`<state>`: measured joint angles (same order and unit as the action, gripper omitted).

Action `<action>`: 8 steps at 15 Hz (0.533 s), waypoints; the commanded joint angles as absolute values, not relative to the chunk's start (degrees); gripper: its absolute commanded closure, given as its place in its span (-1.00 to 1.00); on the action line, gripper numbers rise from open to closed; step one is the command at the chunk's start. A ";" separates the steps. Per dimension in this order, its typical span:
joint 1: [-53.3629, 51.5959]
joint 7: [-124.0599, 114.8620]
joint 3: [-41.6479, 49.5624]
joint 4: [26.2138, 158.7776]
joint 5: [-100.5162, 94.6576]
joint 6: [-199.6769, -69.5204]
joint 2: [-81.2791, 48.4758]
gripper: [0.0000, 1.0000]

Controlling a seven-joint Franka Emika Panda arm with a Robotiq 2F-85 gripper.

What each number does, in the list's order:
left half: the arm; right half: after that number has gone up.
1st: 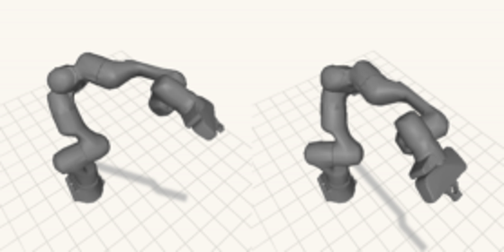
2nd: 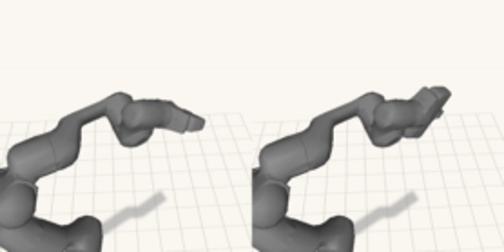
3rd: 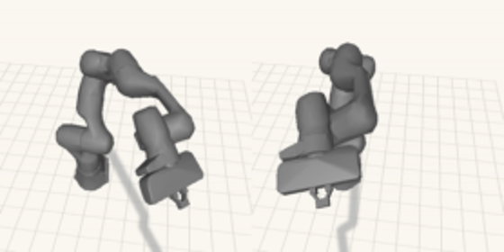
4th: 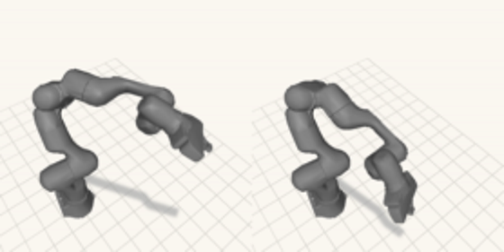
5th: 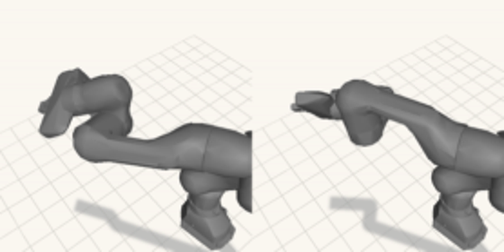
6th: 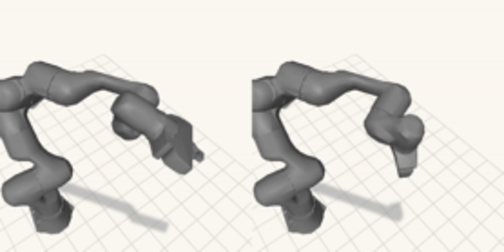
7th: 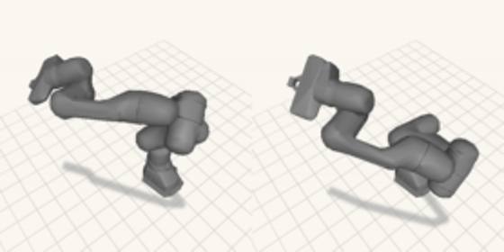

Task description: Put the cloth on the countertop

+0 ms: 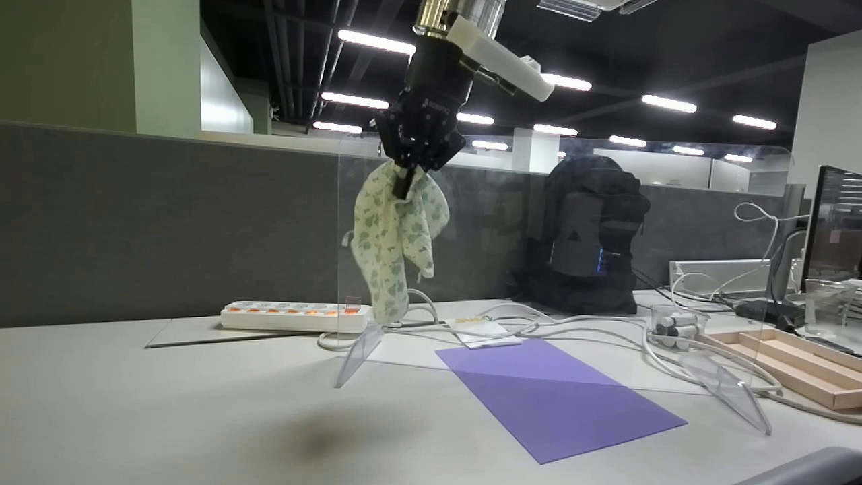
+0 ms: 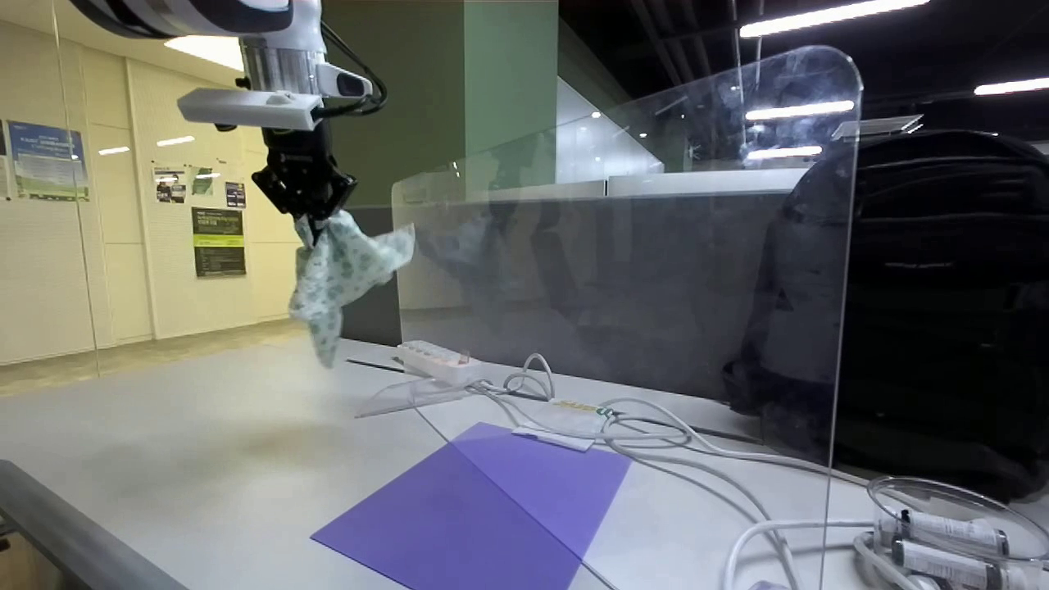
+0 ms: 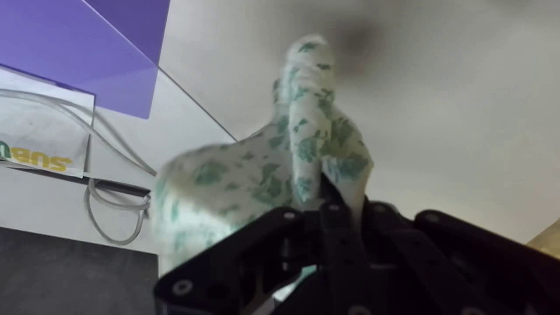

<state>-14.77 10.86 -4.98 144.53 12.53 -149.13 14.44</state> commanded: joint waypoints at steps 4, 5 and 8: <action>-14.45 9.81 -7.28 145.60 11.38 -146.01 14.87 -0.13; -14.45 9.86 -7.39 145.70 11.42 -145.76 14.90 -0.26; -14.11 9.44 -7.70 145.96 10.75 -144.95 15.00 -0.65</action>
<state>-14.77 10.85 -7.19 145.58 12.23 -146.23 14.34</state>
